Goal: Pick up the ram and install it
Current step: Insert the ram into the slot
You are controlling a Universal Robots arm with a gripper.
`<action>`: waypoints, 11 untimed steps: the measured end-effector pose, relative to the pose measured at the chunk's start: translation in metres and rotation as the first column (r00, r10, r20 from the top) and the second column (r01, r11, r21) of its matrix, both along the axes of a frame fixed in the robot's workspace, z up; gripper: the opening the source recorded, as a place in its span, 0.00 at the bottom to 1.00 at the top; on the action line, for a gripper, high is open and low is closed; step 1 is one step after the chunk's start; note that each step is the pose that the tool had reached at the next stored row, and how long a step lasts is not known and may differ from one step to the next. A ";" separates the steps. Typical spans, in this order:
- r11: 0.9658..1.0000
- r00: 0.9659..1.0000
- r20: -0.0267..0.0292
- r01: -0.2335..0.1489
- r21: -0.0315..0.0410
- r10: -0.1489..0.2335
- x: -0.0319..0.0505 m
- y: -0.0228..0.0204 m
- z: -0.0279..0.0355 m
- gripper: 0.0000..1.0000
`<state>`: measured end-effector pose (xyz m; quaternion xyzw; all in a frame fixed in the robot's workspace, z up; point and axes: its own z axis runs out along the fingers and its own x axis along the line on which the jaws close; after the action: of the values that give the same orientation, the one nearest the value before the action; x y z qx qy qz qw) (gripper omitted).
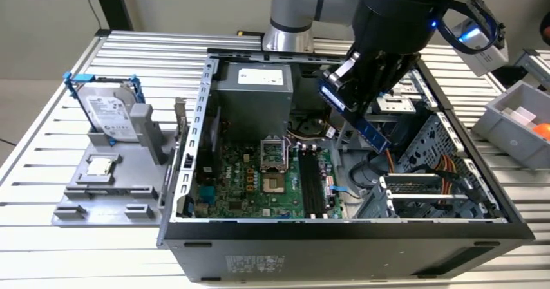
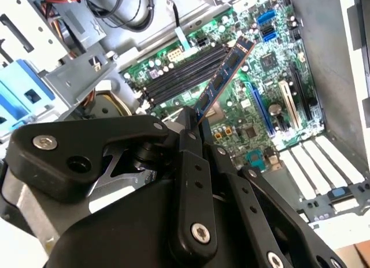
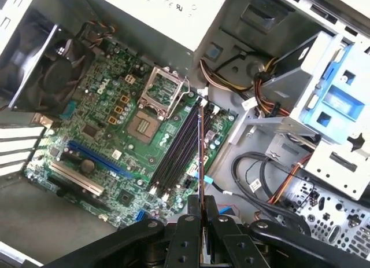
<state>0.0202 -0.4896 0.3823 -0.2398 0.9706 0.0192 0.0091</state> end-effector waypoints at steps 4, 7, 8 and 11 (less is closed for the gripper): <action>0.999 0.999 0.000 0.034 0.000 -0.034 0.0000 0.0000 0.0000 0.00; 0.998 0.998 0.000 0.066 0.000 -0.066 0.0000 0.0000 0.0000 0.00; 0.997 0.997 0.000 0.077 0.000 -0.077 0.0000 0.0000 0.0000 0.00; 0.994 0.994 0.000 0.107 0.000 -0.107 0.0000 0.0000 0.0000 0.00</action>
<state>0.0202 -0.4896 0.3823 -0.1873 0.9821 0.0187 0.0101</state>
